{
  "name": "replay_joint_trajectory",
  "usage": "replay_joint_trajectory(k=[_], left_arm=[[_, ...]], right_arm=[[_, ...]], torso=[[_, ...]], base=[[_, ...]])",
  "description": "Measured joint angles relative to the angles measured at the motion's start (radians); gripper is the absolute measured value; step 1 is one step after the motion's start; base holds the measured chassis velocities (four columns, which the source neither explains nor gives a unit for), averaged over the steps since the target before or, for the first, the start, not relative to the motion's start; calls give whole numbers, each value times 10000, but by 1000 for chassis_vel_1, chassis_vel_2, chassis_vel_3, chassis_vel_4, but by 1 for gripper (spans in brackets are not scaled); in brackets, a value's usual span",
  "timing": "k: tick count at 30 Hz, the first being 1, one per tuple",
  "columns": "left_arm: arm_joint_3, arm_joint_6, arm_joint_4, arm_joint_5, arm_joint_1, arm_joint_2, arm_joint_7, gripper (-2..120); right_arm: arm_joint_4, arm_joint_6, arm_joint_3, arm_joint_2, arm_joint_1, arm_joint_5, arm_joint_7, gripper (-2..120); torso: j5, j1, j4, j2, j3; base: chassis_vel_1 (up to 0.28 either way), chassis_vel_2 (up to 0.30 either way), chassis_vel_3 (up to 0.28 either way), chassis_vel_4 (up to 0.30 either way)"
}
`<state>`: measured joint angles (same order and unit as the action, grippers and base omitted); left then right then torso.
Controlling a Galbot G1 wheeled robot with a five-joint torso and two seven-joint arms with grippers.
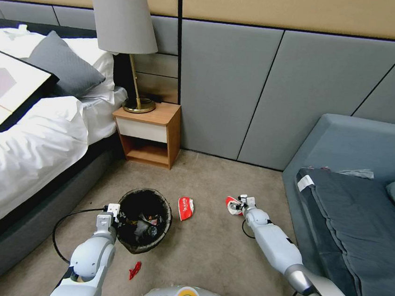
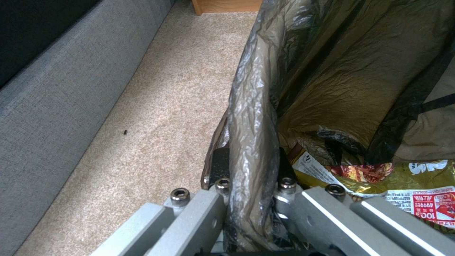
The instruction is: Pick up the trash bin, then pick up the garbage from the floor and place it into the trash bin.
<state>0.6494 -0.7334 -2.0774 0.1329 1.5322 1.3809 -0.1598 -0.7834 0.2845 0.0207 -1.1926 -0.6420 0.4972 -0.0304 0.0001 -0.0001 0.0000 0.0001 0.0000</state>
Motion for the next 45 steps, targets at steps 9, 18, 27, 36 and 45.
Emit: replay_joint_trajectory(k=[9, 18, 27, 36, 45], left_arm=[[-4, -5, 5, -44, -10, 6, 8, 0], [3, -8, 5, -81, 17, 1, 40, 0], [-18, -8, 4, -108, 83, -13, 57, 0], [-22, -10, 8, -139, 89, -3, 93, 0], [-58, -11, 34, -186, 103, 33, 102, 0]], right_arm=[[836, -277, 63, -73, 187, 49, 174, 100], [872, -325, 1, 256, 259, 47, 217, 100], [1281, -397, 58, 75, 468, 49, 276, 100], [1758, -593, 196, -199, 613, 22, 376, 100], [2362, -783, 290, -488, 841, -87, 496, 100]], torso=[[-1, 0, -1, 0, 1], [-1, 0, 0, 0, 0], [0, 0, 0, 0, 0], [-1, 0, 0, 0, 0], [0, 0, -1, 0, 0]], base=[[0, 0, 0, 0], [0, 0, 0, 0], [0, 0, 0, 0], [0, 0, 0, 0], [0, 0, 0, 0]])
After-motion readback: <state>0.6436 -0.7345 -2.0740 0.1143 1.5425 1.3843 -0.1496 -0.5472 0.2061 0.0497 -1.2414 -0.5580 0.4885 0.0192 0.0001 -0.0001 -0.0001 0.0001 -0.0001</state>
